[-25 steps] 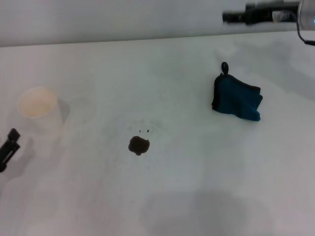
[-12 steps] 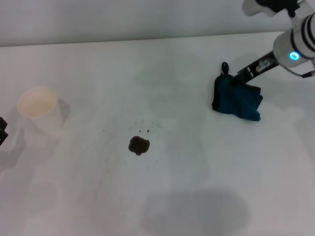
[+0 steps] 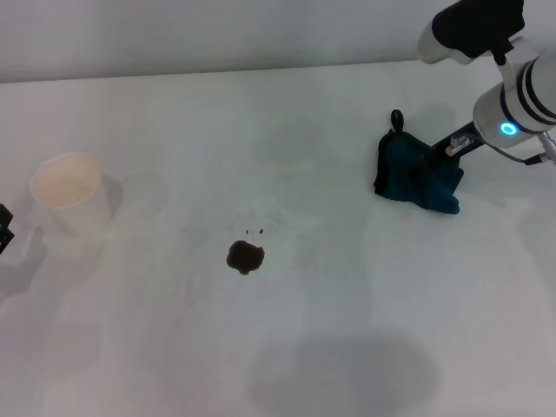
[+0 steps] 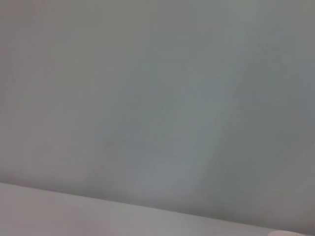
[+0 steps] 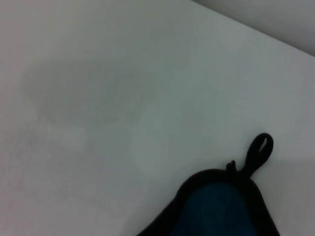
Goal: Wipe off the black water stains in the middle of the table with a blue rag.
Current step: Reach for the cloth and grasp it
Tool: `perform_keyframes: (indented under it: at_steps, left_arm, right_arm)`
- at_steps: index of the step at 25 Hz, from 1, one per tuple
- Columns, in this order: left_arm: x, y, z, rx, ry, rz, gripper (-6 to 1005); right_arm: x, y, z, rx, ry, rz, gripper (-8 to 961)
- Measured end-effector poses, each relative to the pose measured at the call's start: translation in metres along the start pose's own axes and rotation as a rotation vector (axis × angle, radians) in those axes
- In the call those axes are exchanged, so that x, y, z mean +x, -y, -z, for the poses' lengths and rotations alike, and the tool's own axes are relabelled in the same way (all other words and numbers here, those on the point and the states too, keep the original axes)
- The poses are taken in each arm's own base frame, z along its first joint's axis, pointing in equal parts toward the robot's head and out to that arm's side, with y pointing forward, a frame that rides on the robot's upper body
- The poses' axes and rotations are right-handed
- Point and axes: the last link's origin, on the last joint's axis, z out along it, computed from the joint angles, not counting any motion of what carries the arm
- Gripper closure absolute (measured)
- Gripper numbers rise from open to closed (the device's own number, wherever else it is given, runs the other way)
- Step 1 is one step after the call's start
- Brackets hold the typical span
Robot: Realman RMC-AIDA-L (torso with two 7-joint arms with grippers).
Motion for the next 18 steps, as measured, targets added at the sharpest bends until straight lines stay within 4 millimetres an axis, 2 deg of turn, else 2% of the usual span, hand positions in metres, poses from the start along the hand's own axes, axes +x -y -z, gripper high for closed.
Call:
perform_keyframes:
  at_steps: [10, 16, 18]
  left_arm:
    - [0.0004, 0.0027, 0.0014, 0.019, -0.007, 0.012, 122]
    - [0.0011, 0.0032, 0.0015, 0.023, -0.012, 0.018, 121]
    - [0.0014, 0.0031, 0.0012, 0.022, -0.013, 0.018, 121]
  right_arm:
    - [0.0067, -0.0011, -0.0052, -0.001, -0.022, 0.002, 134]
    - [0.0074, -0.0045, -0.0077, -0.005, -0.031, 0.011, 325]
    - [0.0078, -0.0049, -0.0079, -0.007, -0.034, 0.011, 461]
